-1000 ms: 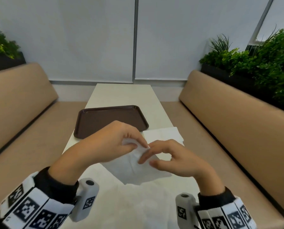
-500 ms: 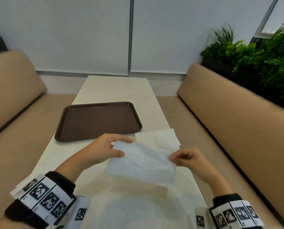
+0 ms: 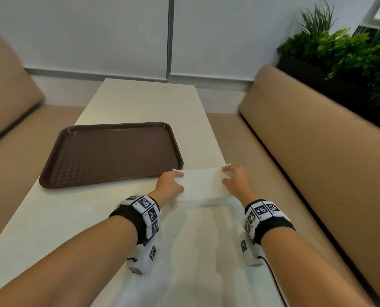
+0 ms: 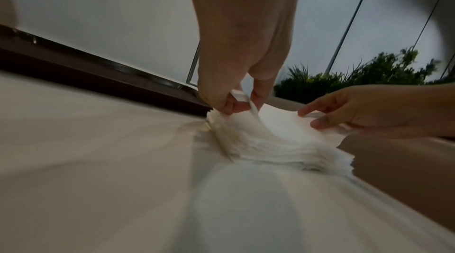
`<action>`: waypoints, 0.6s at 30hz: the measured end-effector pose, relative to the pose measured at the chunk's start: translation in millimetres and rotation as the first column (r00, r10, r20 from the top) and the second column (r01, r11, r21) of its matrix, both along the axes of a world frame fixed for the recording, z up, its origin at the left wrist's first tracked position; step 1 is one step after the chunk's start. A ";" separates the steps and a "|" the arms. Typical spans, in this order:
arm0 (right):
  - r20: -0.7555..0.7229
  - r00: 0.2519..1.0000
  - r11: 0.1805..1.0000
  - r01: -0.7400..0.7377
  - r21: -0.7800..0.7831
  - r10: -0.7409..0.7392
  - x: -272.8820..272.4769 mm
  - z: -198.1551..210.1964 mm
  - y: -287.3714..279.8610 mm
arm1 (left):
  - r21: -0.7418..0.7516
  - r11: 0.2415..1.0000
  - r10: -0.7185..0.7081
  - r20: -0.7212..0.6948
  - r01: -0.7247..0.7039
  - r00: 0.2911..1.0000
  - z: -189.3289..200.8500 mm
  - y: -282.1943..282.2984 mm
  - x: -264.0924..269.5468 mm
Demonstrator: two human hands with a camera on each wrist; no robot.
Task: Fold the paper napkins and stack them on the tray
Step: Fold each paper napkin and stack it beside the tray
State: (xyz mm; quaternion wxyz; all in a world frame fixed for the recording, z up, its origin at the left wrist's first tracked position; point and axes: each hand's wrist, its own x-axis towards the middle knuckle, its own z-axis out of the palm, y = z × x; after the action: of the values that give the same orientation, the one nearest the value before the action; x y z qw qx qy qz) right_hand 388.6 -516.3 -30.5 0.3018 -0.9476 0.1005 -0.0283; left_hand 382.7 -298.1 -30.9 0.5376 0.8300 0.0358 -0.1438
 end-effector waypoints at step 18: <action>-0.120 0.983 0.987 -0.148 -0.056 0.140 -147.5 62.6 41.8 | -0.058 0.998 0.006 0.198 0.005 0.980 47.5 99.2 -105.6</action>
State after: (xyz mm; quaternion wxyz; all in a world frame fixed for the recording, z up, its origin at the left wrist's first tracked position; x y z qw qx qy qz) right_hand 241.1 -474.5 32.0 0.2658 -0.9618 0.0481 0.0454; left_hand 277.1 -198.9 16.6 0.5625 0.8242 -0.0217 -0.0615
